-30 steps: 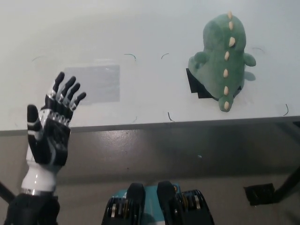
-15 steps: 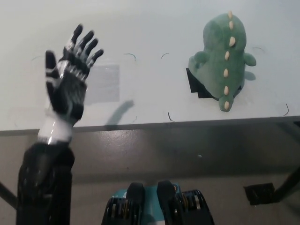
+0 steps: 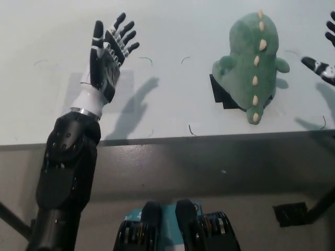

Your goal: Use both hands to pick up a dinasour on the right side and move it to the left side

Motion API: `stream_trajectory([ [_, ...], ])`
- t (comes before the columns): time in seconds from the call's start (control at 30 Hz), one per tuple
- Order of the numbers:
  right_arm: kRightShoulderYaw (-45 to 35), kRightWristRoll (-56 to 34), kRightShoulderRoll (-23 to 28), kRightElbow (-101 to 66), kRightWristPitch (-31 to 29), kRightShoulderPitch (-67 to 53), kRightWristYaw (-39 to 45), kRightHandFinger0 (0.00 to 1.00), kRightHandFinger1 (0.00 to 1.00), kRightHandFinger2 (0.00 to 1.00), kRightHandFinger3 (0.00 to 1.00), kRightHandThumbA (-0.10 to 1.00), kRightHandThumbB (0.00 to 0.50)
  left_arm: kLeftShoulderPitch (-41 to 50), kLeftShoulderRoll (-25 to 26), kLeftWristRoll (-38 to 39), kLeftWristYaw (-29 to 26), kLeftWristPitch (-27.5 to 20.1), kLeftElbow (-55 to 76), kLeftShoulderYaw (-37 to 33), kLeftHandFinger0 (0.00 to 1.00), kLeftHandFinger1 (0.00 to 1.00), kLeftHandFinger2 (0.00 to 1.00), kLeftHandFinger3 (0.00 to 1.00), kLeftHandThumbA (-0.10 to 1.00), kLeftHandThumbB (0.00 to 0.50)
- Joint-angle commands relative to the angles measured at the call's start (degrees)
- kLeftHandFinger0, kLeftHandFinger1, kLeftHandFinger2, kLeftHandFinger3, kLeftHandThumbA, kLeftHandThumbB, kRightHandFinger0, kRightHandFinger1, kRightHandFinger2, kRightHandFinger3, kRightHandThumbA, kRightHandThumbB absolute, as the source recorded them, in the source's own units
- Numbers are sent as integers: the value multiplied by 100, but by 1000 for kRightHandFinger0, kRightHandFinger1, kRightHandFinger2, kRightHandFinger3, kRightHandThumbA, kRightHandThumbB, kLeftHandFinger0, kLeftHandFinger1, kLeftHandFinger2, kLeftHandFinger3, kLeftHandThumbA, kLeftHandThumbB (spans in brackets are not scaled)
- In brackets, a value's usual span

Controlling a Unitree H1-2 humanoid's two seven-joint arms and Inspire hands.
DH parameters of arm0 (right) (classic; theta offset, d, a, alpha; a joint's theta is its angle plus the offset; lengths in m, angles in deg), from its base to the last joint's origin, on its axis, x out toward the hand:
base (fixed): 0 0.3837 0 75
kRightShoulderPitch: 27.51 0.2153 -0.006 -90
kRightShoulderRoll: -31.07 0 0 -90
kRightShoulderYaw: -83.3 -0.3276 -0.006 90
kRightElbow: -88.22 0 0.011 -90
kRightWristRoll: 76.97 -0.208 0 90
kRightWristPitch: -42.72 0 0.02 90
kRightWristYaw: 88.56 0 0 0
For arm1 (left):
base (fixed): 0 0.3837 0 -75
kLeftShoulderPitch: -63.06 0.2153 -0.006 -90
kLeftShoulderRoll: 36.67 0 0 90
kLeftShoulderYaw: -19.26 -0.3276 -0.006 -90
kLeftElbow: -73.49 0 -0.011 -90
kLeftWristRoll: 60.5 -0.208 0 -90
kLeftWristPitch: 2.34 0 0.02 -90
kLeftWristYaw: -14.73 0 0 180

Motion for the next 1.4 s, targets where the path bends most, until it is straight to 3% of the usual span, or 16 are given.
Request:
stream_trajectory([
  [0.0,57,256,-55,806,-515,919,-79,1000,1000,1000,1000,1000,83,-891,170,-188,184,-696,-452,-21,1000,1000,1000,1000,1000,500],
  [0.1,17,219,-66,1289,-639,1149,-27,1000,1000,1000,1000,1000,121,-1224,85,-302,63,-681,-867,-72,1000,1000,1000,1000,1000,500],
  [0.2,23,228,-76,1712,-794,1321,31,1000,1000,1000,1000,1000,111,-1534,-15,-456,-72,-705,-1238,-120,1000,1000,1000,1000,1000,500],
  [0.4,106,305,-222,2141,-1094,1468,75,1000,1000,1000,1000,1000,183,-1914,-238,-535,-139,-812,-1910,-133,1000,1000,1000,1000,1000,499],
  [0.53,175,428,-246,2603,-1321,1754,57,1000,1000,1000,1000,1000,118,-2298,-369,-528,-93,-900,-2596,-119,1000,1000,1000,1000,1000,500],
  [0.73,134,478,-261,3462,-1426,2170,-40,1000,1000,1000,1000,1000,100,-2621,-481,-640,-151,-993,-3199,-160,1000,1000,1000,1000,1000,500],
  [0.9,195,609,-288,4195,-1806,2532,-46,1000,1000,1000,1000,1000,121,-3073,-537,-689,-58,-1138,-3993,-189,1000,1000,1000,1000,1000,497],
  [1.0,175,548,-350,4967,-1993,3046,52,1000,1000,1000,1000,1000,142,-3279,-450,-707,-69,-1217,-4326,-169,1000,1000,1000,1000,1000,453],
  [1.07,106,482,-412,5095,-2006,3054,42,1000,1000,1000,1000,1000,169,-3147,-471,-742,-90,-1184,-4229,-191,1000,1000,1000,1000,1000,464],
  [1.1,-20,283,-424,5065,-1860,2946,200,1000,1000,1000,1000,1000,227,-2987,-541,-809,-47,-1104,-4152,-275,1000,1000,1000,1000,1000,459],
  [1.13,-73,235,-444,5009,-1825,2839,205,1000,1000,1000,1000,1000,241,-2855,-590,-853,-39,-1077,-4099,-332,1000,1000,1000,1000,1000,476],
  [1.27,-175,162,-536,4898,-1707,2737,247,1000,1000,1000,1000,1000,234,-2693,-613,-888,-28,-1186,-4205,-397,1000,1000,1000,1000,1000,500],
  [1.37,-171,173,-590,5066,-1793,2778,343,1000,1000,1000,1000,1000,269,-2584,-609,-890,-22,-1189,-4205,-388,1000,1000,1000,1000,1000,460],
])
